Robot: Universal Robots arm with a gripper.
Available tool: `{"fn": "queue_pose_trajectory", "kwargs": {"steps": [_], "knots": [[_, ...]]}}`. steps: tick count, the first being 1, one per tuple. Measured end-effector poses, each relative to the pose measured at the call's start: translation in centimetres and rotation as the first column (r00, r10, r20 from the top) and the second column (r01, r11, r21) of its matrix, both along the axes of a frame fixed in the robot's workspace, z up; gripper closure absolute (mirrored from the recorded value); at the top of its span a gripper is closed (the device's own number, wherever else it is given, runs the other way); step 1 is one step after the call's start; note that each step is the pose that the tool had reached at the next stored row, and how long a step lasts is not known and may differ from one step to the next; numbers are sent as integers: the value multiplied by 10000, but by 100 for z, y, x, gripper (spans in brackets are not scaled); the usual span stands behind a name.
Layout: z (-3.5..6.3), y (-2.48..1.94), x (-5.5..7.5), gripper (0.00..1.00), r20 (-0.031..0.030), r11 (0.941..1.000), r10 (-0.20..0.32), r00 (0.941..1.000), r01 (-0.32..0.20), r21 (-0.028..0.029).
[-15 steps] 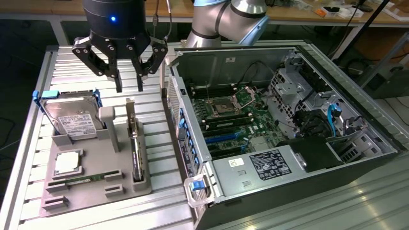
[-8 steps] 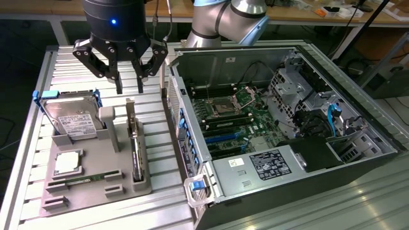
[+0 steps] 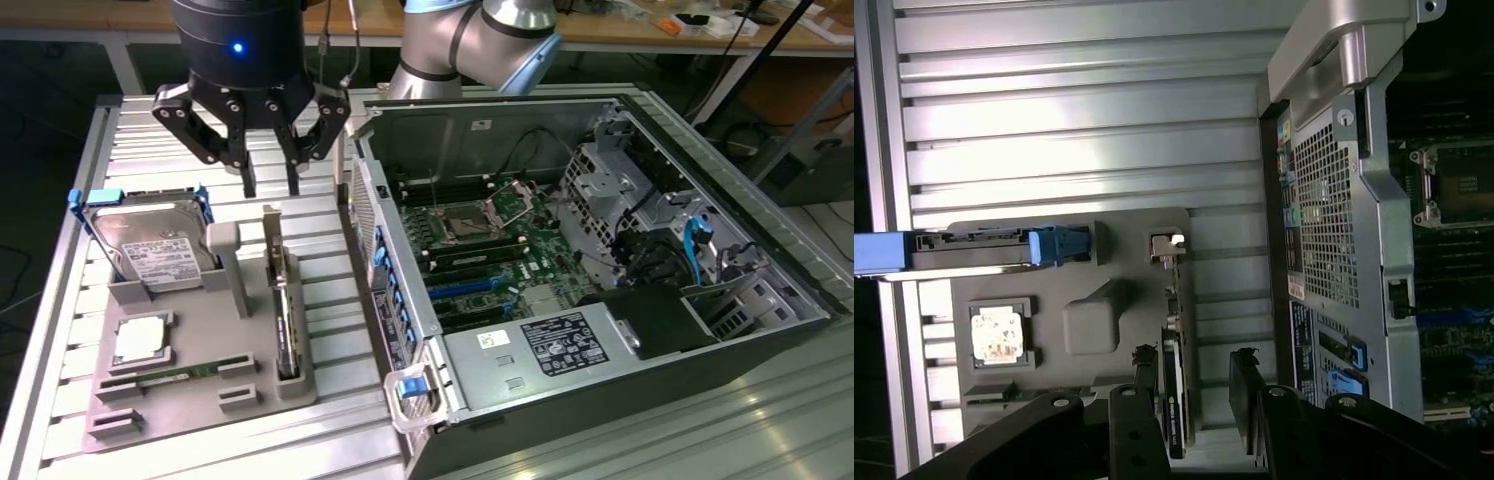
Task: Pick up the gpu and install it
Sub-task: 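Pick up the gpu and move the gpu toward the slot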
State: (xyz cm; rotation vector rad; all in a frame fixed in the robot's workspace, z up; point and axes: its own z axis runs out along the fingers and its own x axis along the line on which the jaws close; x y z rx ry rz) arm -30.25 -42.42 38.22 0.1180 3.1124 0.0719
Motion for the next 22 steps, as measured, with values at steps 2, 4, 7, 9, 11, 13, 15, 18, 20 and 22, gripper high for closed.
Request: {"fn": "queue_pose_trajectory", "kwargs": {"steps": [2, 4, 7, 9, 11, 13, 15, 18, 20, 22], "knots": [[-13, 0, 0, 58, -1, 10000, -1, 10000, 1, 0], [-21, -2, 0, 58, -1, 10000, 0, 10000, 0, 0], [-28, -3, 0, 58, -2, 10000, 0, 10000, 0, -1], [-29, -3, 0, 58, 0, 10000, 0, 10000, 0, 0], [-33, -4, 0, 58, -1, 10000, 0, 10000, 0, 0], [-37, -6, 0, 58, -1, 10000, 0, 10000, 0, 0], [-40, -6, 0, 58, -1, 10000, 0, 10000, 0, 0], [-48, -7, 0, 58, 0, 10000, 0, 10000, 0, 0], [-53, -7, 0, 58, -1, 10000, 0, 10000, 0, 0], [-60, -7, 0, 58, 0, 10000, -1, 10000, 1, 0]]}}
